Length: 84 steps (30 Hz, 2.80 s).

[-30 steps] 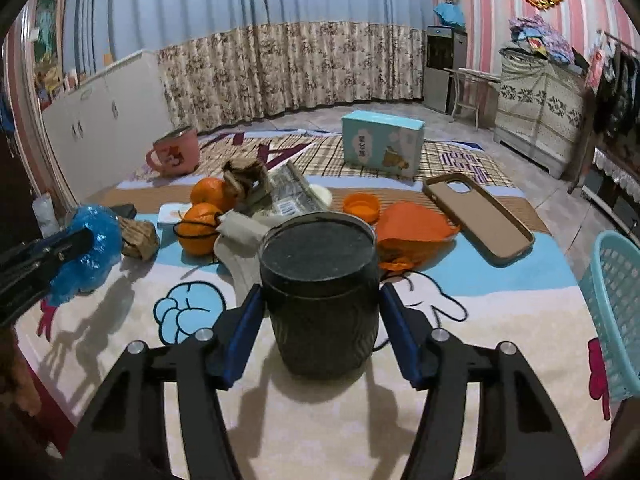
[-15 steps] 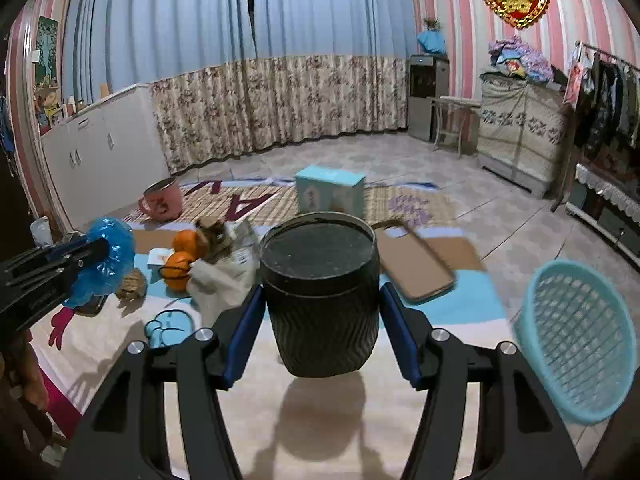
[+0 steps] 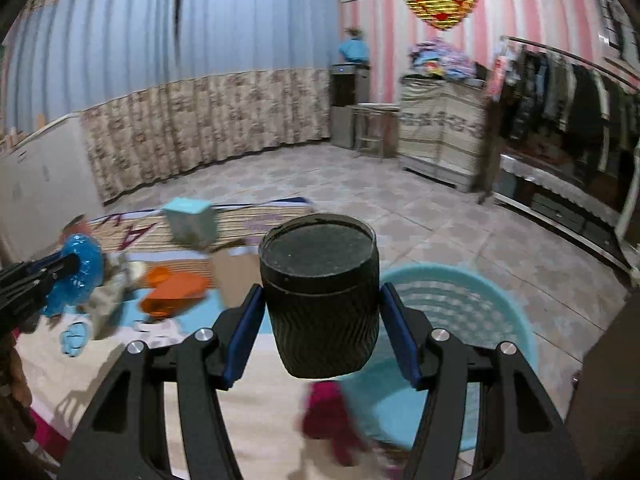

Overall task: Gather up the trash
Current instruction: 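Carry the blue bag and black cup to the blue basket and release both, then grasp the crumpled brown paper with the left tool while the right tool grasps the grey cloth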

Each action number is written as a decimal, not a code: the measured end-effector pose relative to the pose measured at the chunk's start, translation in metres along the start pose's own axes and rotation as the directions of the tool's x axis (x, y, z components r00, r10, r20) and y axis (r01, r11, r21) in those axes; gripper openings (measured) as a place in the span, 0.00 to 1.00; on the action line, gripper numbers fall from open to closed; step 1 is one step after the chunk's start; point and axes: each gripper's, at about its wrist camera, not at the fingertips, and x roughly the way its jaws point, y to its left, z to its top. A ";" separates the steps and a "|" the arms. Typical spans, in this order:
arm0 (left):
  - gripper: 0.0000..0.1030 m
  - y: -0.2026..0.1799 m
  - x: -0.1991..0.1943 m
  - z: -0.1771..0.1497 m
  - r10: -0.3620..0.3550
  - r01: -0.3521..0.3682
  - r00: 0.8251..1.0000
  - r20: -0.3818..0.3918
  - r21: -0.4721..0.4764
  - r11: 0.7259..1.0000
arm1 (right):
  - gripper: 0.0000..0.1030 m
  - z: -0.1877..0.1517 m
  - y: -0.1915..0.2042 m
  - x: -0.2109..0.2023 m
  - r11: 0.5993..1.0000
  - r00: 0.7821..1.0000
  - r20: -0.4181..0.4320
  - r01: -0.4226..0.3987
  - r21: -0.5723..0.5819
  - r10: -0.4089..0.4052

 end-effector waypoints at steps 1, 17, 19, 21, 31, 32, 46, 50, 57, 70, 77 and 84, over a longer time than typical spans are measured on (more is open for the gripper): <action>0.24 -0.009 0.003 0.002 -0.011 0.011 1.000 0.003 0.006 1.000 | 0.57 -0.001 -0.008 0.001 1.000 1.000 0.001 0.013 0.007 -0.013; 0.24 -0.189 0.067 -0.002 -0.279 0.282 0.959 -0.042 0.153 0.947 | 0.57 -0.026 -0.117 0.038 0.980 0.986 -0.039 0.166 0.110 -0.162; 0.24 -0.200 0.072 -0.004 -0.303 0.308 0.951 -0.051 0.154 0.939 | 0.57 -0.028 -0.123 0.041 0.979 0.985 -0.036 0.170 0.114 -0.167; 0.24 -0.209 0.078 -0.004 -0.312 0.317 0.948 -0.058 0.160 0.935 | 0.57 -0.033 -0.130 0.040 0.977 0.984 -0.033 0.178 0.117 -0.175; 0.25 -0.242 0.093 -0.011 -0.331 0.335 0.942 -0.053 0.212 0.918 | 0.57 -0.049 -0.144 0.048 0.967 0.984 -0.031 0.181 0.178 -0.178; 0.26 -0.244 0.096 -0.011 -0.339 0.343 0.939 -0.057 0.205 0.917 | 0.57 -0.048 -0.144 0.050 0.967 0.984 -0.029 0.179 0.182 -0.176; 0.90 -0.215 0.084 -0.004 -0.244 0.235 0.969 0.033 0.174 0.956 | 0.57 -0.060 -0.140 0.055 0.967 0.986 -0.023 0.168 0.192 -0.167; 0.95 -0.198 0.073 -0.003 -0.204 0.192 0.978 0.052 0.174 0.966 | 0.57 -0.065 -0.133 0.065 0.968 0.988 -0.017 0.155 0.196 -0.155; 0.95 -0.162 0.063 -0.008 -0.145 0.137 0.988 0.045 0.145 0.980 | 0.59 -0.071 -0.117 0.080 0.972 0.988 -0.008 0.153 0.179 -0.154; 0.95 -0.086 0.039 -0.017 -0.025 0.021 0.999 0.047 0.077 0.997 | 0.93 -0.070 -0.094 0.065 0.965 0.979 -0.013 0.202 0.167 -0.203; 0.95 -0.014 0.016 -0.027 0.105 -0.107 0.993 0.046 0.025 0.994 | 0.93 -0.064 -0.049 0.060 0.979 0.988 -0.020 0.153 0.134 -0.152; 0.95 0.079 -0.008 -0.045 0.231 -0.230 0.973 0.016 -0.033 0.973 | 0.93 -0.056 0.016 0.061 0.986 0.993 -0.051 0.114 0.121 -0.108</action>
